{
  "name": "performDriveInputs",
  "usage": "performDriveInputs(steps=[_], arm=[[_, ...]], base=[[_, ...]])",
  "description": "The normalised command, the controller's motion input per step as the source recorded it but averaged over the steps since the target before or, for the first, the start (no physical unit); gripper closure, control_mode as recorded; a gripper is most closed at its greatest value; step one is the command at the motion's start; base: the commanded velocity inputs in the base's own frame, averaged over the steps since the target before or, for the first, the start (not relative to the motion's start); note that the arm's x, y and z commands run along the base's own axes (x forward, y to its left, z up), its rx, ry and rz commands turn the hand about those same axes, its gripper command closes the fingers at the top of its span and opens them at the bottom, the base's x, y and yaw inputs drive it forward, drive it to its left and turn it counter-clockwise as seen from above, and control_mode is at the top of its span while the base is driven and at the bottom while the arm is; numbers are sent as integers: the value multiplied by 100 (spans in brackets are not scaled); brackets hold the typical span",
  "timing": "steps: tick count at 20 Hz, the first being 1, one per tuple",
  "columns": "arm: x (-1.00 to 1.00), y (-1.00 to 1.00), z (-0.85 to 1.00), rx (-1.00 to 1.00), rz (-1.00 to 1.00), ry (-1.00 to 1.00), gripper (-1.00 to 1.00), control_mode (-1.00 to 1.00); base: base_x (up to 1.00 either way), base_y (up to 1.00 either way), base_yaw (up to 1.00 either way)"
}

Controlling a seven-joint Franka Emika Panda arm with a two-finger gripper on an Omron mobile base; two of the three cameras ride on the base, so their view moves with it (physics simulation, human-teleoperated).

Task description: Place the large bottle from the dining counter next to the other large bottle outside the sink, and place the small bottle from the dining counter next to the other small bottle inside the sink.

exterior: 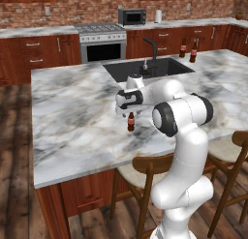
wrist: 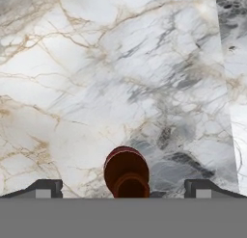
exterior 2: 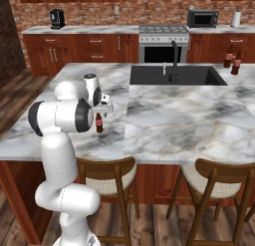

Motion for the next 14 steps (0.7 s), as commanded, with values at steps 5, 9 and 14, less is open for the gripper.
performDriveInputs(steps=[5, 9, 14], arm=[[3, 0, 0, 0, 0, 0, -100, -100], [12, 0, 0, 0, 0, 0, -100, -100], [3, 0, 0, 0, 0, 0, -100, -100]], base=[[0, 0, 0], [0, 0, 0], [0, 0, 0]])
